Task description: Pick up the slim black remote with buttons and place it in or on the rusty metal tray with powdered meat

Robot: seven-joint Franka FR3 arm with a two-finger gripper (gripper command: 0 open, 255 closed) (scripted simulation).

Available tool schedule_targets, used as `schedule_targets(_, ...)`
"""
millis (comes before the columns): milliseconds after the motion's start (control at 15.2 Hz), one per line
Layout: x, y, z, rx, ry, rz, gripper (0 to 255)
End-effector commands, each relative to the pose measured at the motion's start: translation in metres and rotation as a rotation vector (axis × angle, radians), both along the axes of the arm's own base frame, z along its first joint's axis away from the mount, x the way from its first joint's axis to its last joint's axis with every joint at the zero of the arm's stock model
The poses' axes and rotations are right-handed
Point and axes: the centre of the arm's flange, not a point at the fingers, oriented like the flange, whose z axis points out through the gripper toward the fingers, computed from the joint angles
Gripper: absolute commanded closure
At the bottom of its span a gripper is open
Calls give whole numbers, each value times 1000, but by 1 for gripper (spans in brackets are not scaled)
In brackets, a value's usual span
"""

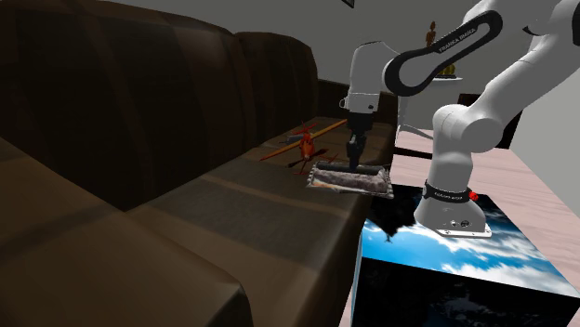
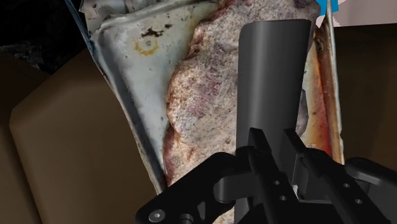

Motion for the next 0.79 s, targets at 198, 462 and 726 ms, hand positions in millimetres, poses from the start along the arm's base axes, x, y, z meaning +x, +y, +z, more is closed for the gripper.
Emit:
schedule_targets(198, 0, -1, -2, -1, 5, -2, 0)
schedule_targets(462, -1, -2, 11, -1, 5, -2, 0)
schedule_targets(726, -2, -5, 47, -1, 5, -2, 0)
